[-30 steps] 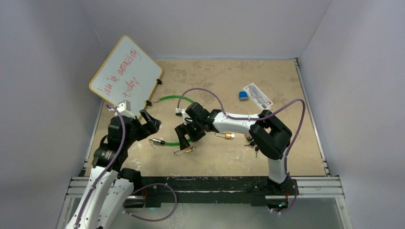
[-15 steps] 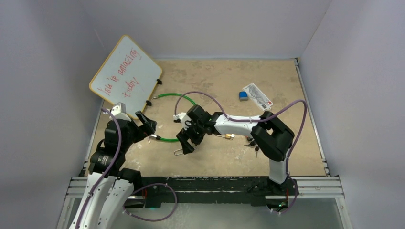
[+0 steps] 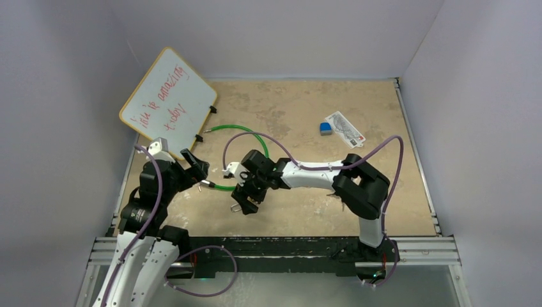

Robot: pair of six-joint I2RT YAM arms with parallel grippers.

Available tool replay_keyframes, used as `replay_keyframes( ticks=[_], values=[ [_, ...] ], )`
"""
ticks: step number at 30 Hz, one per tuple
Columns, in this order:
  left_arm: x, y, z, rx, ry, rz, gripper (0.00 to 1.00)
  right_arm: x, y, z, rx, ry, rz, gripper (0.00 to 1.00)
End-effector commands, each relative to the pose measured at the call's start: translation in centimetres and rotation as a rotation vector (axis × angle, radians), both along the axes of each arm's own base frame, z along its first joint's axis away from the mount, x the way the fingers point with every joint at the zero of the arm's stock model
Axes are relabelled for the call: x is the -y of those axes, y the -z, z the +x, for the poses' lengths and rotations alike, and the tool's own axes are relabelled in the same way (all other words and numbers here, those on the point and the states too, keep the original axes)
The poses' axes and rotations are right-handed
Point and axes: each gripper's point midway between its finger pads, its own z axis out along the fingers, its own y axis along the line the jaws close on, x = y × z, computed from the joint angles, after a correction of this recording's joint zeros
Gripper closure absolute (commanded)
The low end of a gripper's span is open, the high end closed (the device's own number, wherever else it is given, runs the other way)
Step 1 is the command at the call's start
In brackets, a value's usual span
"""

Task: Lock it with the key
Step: Adjust the lock at the center of the board.

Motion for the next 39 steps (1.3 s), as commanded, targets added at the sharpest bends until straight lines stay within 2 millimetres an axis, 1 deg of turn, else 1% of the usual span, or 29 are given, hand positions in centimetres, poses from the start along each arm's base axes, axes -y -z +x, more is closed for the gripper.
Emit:
replay_keyframes(
  ticks=[1,4,6,9,12,14,15,17,18,19,20,21,23,26,29,32,35,39],
  values=[
    [-0.1,-1.6,0.2,0.048,-0.005,-0.009,0.02,2.0,2.0,-1.7,-0.004,-0.008,-0.114,0.27],
    [-0.1,-1.7,0.2,0.053,-0.006,-0.009,0.02,2.7,2.0,-3.0,-0.009,-0.001,-0.111,0.31],
    [-0.1,-1.7,0.2,0.057,-0.007,-0.011,0.02,2.8,1.8,-3.7,-0.006,-0.004,-0.106,0.31],
    [-0.2,-1.7,0.1,0.054,-0.009,-0.011,0.02,2.9,1.1,-3.9,-0.014,0.047,-0.095,0.29],
    [-0.3,-1.8,0.1,0.057,-0.014,-0.01,0.02,2.7,0.0,-4.5,-0.033,0.07,-0.032,0.29],
    [-0.3,-1.9,0.0,0.061,-0.017,-0.013,0.02,2.6,-0.8,-4.2,-0.013,0.099,0.012,0.28],
    [-0.3,-1.9,0.0,0.063,-0.019,-0.014,0.02,2.6,-1.1,-3.6,0.014,0.13,0.029,0.25],
    [-0.3,-2.0,0.0,0.065,-0.017,-0.015,0.02,2.8,-1.2,-1.4,0.082,0.272,0.008,0.23],
    [-0.3,-2.0,0.0,0.065,-0.016,-0.014,0.02,3.0,-1.2,-0.8,0.083,0.339,-0.019,0.21],
    [-0.4,-2.0,-0.1,0.06,-0.02,-0.011,0.02,3.1,-1.3,0.4,0.109,0.418,-0.04,0.19],
    [-0.6,-1.9,-0.1,0.05,-0.035,-0.01,0.02,3.4,-1.4,2.2,0.157,0.526,-0.069,0.18],
    [-0.9,-1.7,-0.2,0.035,-0.06,-0.01,0.01,3.4,-1.6,3.3,0.178,0.605,-0.086,0.18],
    [-1.5,-1.3,-0.3,0.008,-0.102,-0.007,0.0,3.7,-1.3,3.8,0.15,0.731,-0.097,0.17],
    [-1.7,-1.2,-0.3,-0.002,-0.118,-0.003,0.0,3.4,-1.0,3.4,0.078,0.835,-0.082,0.17],
    [-2.0,-1.2,-0.4,-0.004,-0.134,-0.002,0.0,3.1,-0.7,3.0,0.031,0.896,-0.076,0.18],
    [-2.1,-1.3,-0.5,0.006,-0.142,-0.004,0.0,2.9,-0.2,2.6,0.027,0.944,-0.096,0.2],
    [-2.2,-1.3,-0.6,0.016,-0.148,-0.008,0.0,1.9,0.0,1.7,0.03,0.933,-0.09,0.23],
    [-2.3,-1.1,-0.6,0.011,-0.155,-0.012,0.0,1.5,0.0,1.1,0.08,0.964,-0.118,0.25]
  ],
)
